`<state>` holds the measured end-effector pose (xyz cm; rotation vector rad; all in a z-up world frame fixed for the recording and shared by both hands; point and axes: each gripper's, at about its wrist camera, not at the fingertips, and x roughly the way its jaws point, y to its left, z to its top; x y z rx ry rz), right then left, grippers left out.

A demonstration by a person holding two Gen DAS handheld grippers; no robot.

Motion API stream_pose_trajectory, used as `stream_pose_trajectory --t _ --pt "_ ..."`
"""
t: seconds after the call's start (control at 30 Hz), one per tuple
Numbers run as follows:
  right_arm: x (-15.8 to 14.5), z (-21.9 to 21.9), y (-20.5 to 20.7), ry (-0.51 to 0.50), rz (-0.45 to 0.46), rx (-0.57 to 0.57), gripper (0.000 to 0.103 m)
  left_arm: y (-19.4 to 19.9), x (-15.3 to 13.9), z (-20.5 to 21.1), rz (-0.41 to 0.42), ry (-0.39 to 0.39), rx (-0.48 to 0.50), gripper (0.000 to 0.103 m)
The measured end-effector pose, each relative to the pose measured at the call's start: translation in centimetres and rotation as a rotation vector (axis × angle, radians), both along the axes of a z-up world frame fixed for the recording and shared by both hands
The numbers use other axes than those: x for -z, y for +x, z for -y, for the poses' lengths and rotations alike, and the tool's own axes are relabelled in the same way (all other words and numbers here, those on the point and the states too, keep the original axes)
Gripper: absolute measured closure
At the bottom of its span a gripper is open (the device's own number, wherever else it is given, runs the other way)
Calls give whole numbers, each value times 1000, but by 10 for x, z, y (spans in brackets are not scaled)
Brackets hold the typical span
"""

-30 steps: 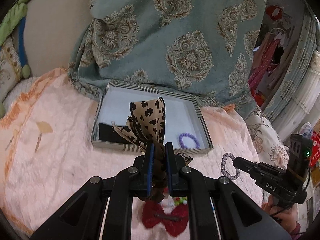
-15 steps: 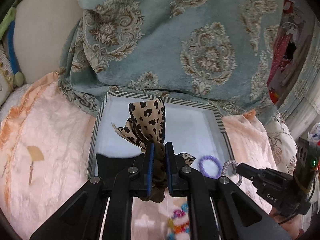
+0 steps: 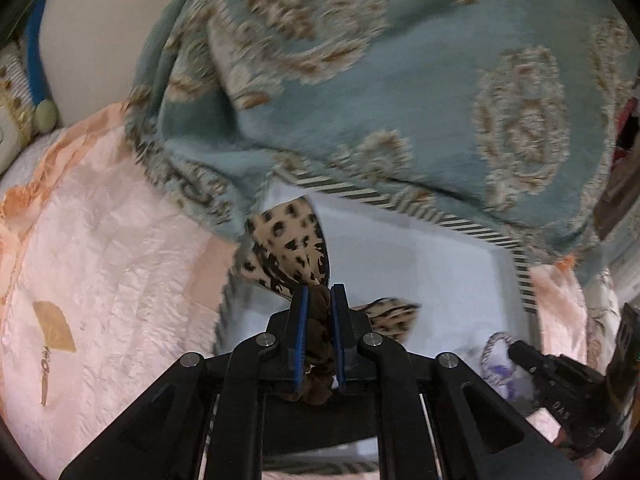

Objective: Organize jewelry
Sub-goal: 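Lower the bow clip and silver bracelet into the box while both tools open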

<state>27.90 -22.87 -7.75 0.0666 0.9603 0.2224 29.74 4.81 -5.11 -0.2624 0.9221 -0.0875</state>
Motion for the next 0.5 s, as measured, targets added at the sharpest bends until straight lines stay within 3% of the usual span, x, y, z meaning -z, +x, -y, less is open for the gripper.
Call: stream_pose_trajectory --t 0.13,0.17,0.23,0.3,0.5 --pt "12 -6 12 -54 -21 10 96 0 10 -6 -29 14 -17 103" --pt "15 -6 14 -59 -28 15 95 -2 10 -5 -27 14 -14 99" --pt "18 -5 14 -60 -48 25 84 -5 8 -3 -27 22 -12 91" --pt "15 -3 8 -45 -42 27 80 -10 4 -1 -21 26 -2 85" --pt "-9 -3 -28 -43 -4 8 68 -35 -9 9 -9 23 26 81"
